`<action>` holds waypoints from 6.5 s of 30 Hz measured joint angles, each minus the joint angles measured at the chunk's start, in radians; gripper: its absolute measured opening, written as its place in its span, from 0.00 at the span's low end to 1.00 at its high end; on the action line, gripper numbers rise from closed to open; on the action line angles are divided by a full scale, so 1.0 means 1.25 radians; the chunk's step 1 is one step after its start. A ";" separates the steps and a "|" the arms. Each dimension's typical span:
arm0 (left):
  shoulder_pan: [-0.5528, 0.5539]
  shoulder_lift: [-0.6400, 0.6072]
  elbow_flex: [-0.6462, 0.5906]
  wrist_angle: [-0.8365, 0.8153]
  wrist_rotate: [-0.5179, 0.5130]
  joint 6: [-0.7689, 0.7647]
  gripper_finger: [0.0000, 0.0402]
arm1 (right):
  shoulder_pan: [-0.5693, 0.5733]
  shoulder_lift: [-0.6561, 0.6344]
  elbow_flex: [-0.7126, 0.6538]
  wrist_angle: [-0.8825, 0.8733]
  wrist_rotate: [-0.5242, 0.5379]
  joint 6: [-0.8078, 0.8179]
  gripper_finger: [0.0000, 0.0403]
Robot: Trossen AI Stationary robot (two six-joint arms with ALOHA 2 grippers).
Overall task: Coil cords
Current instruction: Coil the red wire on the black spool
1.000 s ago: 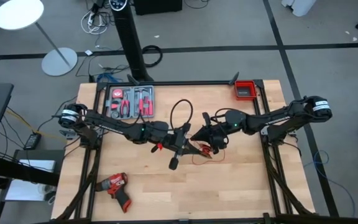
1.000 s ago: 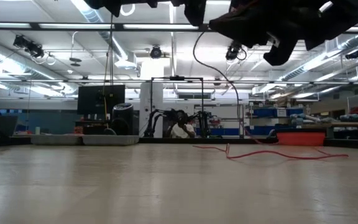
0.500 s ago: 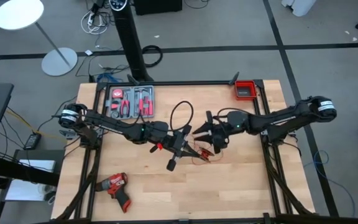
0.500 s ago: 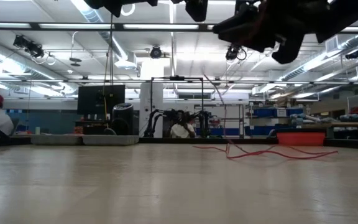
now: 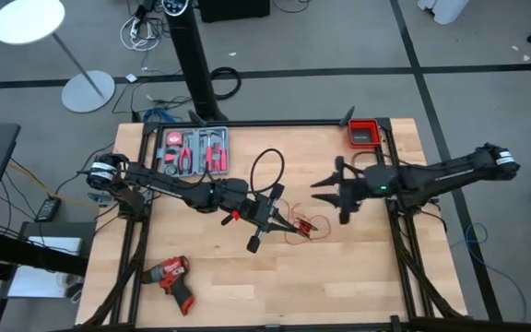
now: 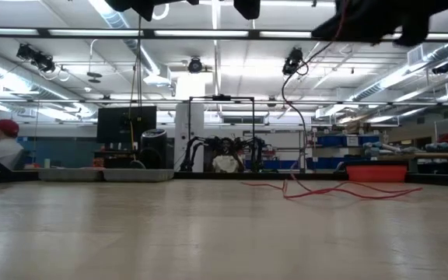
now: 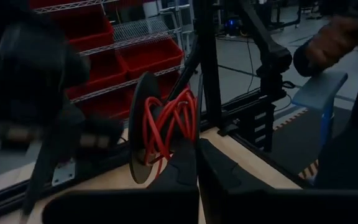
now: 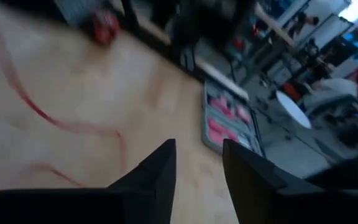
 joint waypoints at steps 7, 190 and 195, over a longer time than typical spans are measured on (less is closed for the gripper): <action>0.006 0.000 0.000 -0.070 -0.103 0.016 0.00 | 0.057 -0.106 0.000 -0.068 0.007 0.153 0.28; -0.065 -0.071 0.168 -0.486 -0.699 -0.156 0.00 | 0.102 -0.055 0.000 -0.046 0.210 0.080 0.00; -0.070 -0.070 0.170 -0.472 -0.698 -0.159 0.00 | 0.101 -0.052 0.000 -0.047 0.241 0.077 0.00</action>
